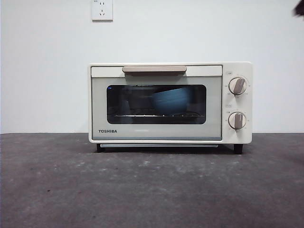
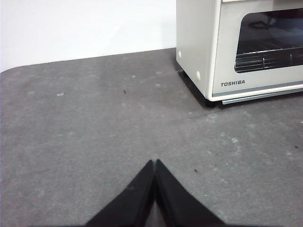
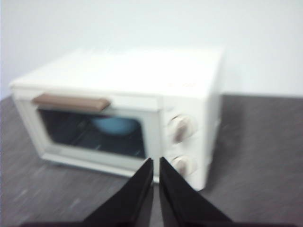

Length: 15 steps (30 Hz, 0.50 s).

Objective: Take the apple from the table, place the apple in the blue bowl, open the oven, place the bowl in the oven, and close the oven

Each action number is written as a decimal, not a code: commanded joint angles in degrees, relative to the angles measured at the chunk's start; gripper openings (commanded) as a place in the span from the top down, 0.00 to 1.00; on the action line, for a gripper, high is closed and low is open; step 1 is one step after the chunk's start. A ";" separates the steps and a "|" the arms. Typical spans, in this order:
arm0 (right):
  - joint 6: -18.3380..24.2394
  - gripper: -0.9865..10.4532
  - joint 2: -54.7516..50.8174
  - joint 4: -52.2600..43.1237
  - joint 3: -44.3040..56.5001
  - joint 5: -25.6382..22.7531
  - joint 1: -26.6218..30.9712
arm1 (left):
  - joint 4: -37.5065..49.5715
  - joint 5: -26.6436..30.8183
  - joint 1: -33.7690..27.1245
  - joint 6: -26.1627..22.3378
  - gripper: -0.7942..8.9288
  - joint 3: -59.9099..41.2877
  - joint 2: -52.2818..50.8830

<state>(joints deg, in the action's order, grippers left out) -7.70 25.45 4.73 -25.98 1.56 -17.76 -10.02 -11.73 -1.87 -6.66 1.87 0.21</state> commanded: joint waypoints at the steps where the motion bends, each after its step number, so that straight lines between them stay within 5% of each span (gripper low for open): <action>1: 1.31 0.91 -4.66 -0.02 3.28 0.52 4.13 | -1.09 -0.09 -0.11 0.26 0.91 -0.85 0.07; 15: 3.21 0.91 -24.20 -1.75 22.27 -0.26 16.06 | -1.09 -0.09 -0.11 0.26 0.91 -0.85 0.07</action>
<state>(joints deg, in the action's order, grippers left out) -4.73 1.87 3.92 -4.29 1.28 -1.76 -10.02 -11.73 -1.87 -6.66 1.87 0.21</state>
